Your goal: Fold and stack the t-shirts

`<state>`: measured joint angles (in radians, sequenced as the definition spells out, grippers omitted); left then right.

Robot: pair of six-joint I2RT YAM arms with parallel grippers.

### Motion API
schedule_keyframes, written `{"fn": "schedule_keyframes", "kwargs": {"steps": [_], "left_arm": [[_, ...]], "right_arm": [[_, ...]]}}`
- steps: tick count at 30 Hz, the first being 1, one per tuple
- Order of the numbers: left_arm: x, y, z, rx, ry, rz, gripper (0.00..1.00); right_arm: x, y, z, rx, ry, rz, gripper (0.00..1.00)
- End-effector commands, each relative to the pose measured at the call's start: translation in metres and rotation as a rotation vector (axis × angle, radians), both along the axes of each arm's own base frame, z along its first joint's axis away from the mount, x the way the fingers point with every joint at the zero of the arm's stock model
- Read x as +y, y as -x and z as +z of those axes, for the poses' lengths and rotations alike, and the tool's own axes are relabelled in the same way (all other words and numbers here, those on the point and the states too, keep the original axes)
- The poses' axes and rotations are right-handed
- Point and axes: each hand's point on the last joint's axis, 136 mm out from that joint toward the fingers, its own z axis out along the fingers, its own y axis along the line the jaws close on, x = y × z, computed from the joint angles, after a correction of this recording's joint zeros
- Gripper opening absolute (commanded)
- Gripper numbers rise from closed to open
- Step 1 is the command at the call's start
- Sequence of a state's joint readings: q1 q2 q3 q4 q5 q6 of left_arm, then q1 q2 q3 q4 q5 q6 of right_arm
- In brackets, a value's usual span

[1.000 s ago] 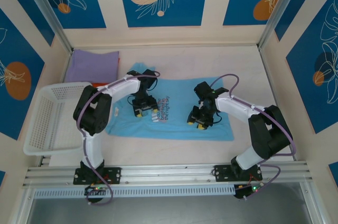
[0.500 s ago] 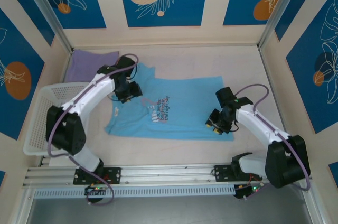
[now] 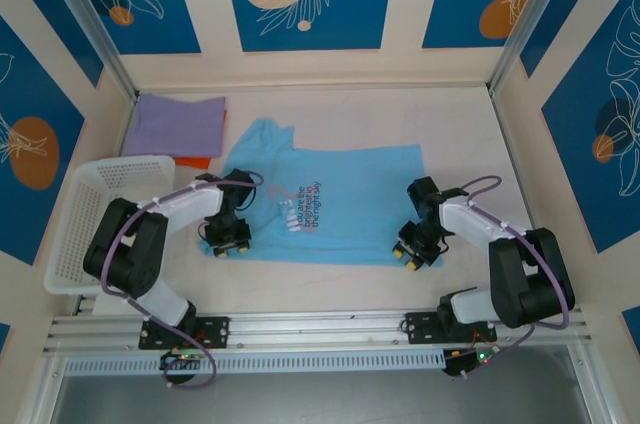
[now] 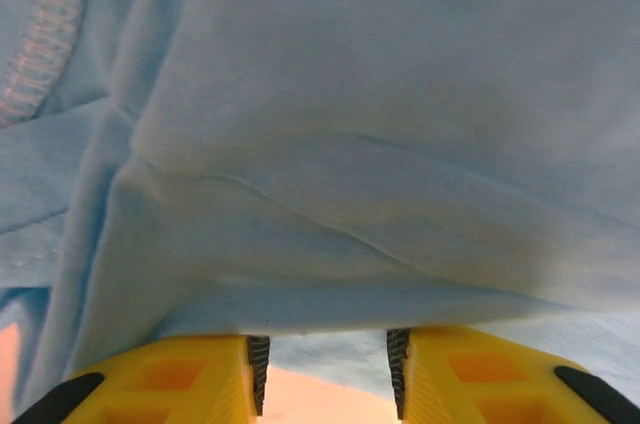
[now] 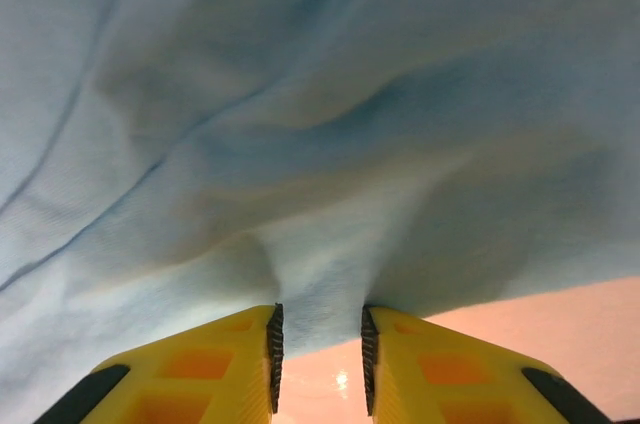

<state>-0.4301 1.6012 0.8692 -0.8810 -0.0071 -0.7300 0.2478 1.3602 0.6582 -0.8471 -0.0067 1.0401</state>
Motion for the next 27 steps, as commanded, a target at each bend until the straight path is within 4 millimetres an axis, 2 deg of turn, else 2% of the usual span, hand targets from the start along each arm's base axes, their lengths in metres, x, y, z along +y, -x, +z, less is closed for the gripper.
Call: {"fn": "schedule_keyframes", "kwargs": {"steps": [1, 8, 12, 16, 19, 21, 23, 27], "left_arm": [[0.027, 0.018, -0.006, 0.054, -0.133, 0.012, 0.39], [0.037, 0.049, -0.001, 0.116, -0.148, 0.049, 0.42], [0.039, 0.063, 0.005, 0.134, -0.133, 0.068, 0.43], [0.034, 0.076, 0.011, 0.167, -0.092, 0.102, 0.43], [0.032, 0.081, 0.017, 0.156, -0.067, 0.137, 0.43], [0.031, 0.076, 0.022, 0.126, -0.060, 0.140, 0.45], [0.028, 0.065, 0.031, 0.098, -0.057, 0.139, 0.49], [0.015, 0.023, 0.059, 0.004, -0.041, 0.131, 0.62]], "right_arm": [[-0.010, 0.012, 0.003, 0.081, 0.058, -0.106, 0.30], [-0.004, 0.020, 0.003, 0.154, 0.047, -0.198, 0.32], [0.011, 0.036, -0.009, 0.249, -0.006, -0.266, 0.32], [0.021, 0.049, -0.014, 0.317, 0.027, -0.266, 0.32], [0.017, 0.068, -0.012, 0.418, 0.095, -0.320, 0.32], [0.013, 0.077, -0.011, 0.451, 0.115, -0.340, 0.32], [0.011, 0.078, -0.007, 0.434, 0.112, -0.355, 0.32], [0.003, 0.067, 0.012, 0.320, 0.114, -0.421, 0.33]]}}
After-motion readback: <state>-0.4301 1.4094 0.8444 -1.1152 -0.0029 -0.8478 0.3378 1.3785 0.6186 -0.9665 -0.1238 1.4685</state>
